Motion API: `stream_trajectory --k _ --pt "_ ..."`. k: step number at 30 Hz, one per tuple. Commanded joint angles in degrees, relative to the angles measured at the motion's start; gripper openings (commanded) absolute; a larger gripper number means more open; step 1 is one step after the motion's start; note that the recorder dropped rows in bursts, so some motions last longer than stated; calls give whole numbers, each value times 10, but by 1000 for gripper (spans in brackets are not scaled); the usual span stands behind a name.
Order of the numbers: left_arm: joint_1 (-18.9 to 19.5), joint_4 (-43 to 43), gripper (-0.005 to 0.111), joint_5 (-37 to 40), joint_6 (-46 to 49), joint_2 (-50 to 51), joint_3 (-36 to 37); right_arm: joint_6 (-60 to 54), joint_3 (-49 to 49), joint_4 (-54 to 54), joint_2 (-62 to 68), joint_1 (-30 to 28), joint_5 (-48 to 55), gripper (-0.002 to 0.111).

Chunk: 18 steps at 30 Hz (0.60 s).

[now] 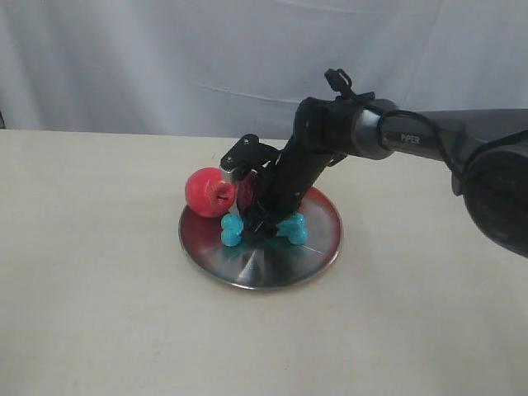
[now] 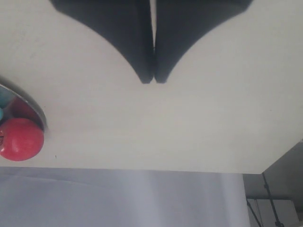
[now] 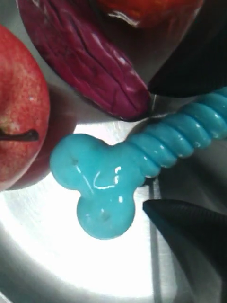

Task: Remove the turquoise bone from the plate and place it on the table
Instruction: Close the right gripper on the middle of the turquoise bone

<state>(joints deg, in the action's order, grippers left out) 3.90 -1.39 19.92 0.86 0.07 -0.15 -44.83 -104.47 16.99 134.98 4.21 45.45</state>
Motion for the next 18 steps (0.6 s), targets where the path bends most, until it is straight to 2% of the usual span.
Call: stream_trajectory --k 1,9,18 --pt "-4 -1 0 -3 -2 -1 1 -4 -4 -4 5 0 -1 51" --pt "-4 -1 0 -3 -2 -1 1 -8 -4 -4 5 0 19 -1" --pt "-4 -1 0 -3 -2 -1 1 46 -4 -2 -57 9 46 -1"
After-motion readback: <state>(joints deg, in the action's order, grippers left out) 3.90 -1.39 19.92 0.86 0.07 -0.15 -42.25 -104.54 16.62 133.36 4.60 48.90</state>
